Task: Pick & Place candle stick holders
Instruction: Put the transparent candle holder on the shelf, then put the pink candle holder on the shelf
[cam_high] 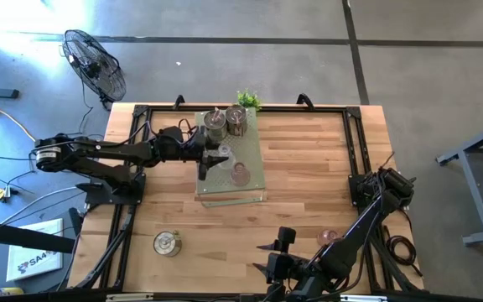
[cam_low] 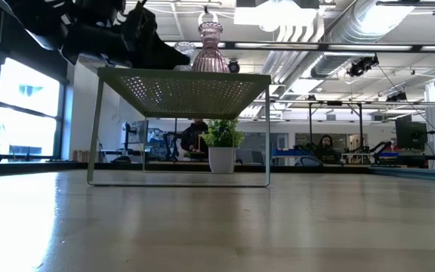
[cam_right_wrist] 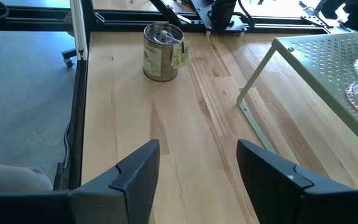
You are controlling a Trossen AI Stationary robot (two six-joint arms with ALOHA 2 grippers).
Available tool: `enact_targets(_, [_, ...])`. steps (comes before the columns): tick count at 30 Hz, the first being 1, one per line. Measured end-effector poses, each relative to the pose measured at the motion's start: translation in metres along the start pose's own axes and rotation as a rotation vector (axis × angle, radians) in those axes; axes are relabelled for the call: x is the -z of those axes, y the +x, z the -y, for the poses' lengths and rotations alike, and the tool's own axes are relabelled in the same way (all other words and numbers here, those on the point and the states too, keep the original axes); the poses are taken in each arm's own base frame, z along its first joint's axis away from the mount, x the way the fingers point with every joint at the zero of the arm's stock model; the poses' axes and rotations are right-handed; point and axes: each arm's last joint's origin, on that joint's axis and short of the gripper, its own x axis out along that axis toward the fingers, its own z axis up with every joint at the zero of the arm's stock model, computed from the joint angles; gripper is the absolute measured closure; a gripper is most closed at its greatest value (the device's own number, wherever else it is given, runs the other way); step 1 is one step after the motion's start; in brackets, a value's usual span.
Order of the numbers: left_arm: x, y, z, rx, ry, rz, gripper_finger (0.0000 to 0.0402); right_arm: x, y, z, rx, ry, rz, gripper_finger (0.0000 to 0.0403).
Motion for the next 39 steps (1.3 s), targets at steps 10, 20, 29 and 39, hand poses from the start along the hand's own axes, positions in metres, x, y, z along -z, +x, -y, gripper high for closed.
enact_targets(10, [-0.001, 0.0, 0.0, -0.003, 0.008, 0.008, 0.0116, 0.0, 0.0, 0.0, 0.001, -0.003, -0.002, 0.0194])
enact_targets(20, [0.001, -0.001, 0.0, -0.004, 0.022, -0.022, 0.0101, 0.001, 0.0, 0.0, -0.015, 0.012, -0.02, 0.0194])
enact_targets(29, [-0.007, -0.014, 0.003, 0.021, 0.056, -0.018, 0.0101, 0.001, 0.0, 0.0, -0.015, 0.03, -0.022, 0.0194])
enact_targets(39, [-0.005, -0.035, 0.006, 0.019, 0.038, -0.148, 0.0101, 0.037, 0.022, 0.001, -0.012, 0.045, -0.029, 0.0194])
